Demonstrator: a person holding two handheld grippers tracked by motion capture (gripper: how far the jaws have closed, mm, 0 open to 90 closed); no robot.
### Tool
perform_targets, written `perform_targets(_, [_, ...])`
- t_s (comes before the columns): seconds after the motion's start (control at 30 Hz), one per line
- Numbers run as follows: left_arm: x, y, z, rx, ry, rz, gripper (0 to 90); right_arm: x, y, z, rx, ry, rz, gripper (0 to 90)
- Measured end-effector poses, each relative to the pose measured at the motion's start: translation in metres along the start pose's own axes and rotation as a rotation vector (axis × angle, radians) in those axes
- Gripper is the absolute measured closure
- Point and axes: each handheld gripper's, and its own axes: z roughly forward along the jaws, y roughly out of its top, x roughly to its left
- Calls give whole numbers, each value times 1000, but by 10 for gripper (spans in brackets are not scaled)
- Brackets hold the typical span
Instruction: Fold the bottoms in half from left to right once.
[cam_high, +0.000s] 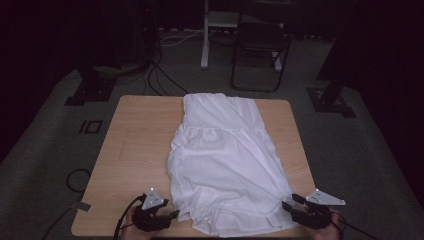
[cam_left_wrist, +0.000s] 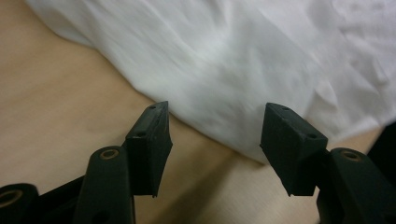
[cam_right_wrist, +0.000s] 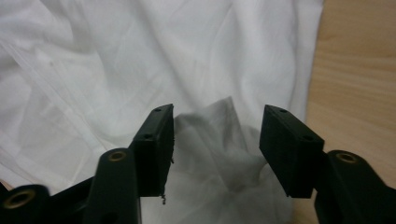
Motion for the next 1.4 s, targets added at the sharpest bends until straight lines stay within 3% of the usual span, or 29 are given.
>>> perform_targets(0.1, [-9,-5,7,15,-17,9,394,2,-3,5,32,23,-8,633])
perform_targets(0.23, [-18,-6,13,18,3,35,355,5,-5,5,61,20,-25,835])
perform_targets(0.3, [-19,-5,15,11,26,41,361,6,-5,4,58,9,-30,878])
perform_targets(0.33, [-19,-4,15,8,39,40,408,6,-5,3,54,3,-30,882])
perform_targets(0.43, [-11,-1,14,3,39,22,798,6,-5,2,45,-4,-32,883])
perform_targets(0.5, [-3,2,1,-65,63,-5,879,7,-4,0,41,-8,-34,884])
perform_targets(0.57, [6,4,-22,-151,127,-33,885,9,-4,-6,30,-15,-37,885])
perform_targets(0.63, [13,6,-48,-238,160,-67,889,10,-5,-16,-1,-20,-29,886])
perform_targets(0.7, [15,6,-70,-288,193,-56,890,12,-5,-20,-10,-15,-26,886])
perform_targets(0.73, [14,6,-77,-306,204,-52,889,13,-5,-23,-17,-16,-29,887])
perform_targets(0.8, [12,5,-85,-310,176,-43,889,15,-8,-28,-18,-13,-29,887])
perform_targets(0.9, [7,4,-82,-268,156,-12,859,17,-14,-28,20,-25,-34,887])
perform_targets(1.03, [9,6,-76,-256,144,-21,637,11,-23,-24,59,-17,-4,882])
perform_targets(1.07, [10,8,-75,-255,145,-24,588,10,-23,-24,65,-5,0,849])
perform_targets(1.1, [12,9,-73,-251,140,-27,549,10,-22,-23,65,6,-2,753])
perform_targets(1.2, [19,16,-65,-226,123,-38,490,8,-15,-24,19,-5,-1,536])
perform_targets(1.33, [29,26,-57,-228,85,-59,440,3,2,-24,-50,-8,11,463])
perform_targets(1.4, [32,31,-57,-247,73,-49,428,-1,12,-18,-59,-22,6,455])
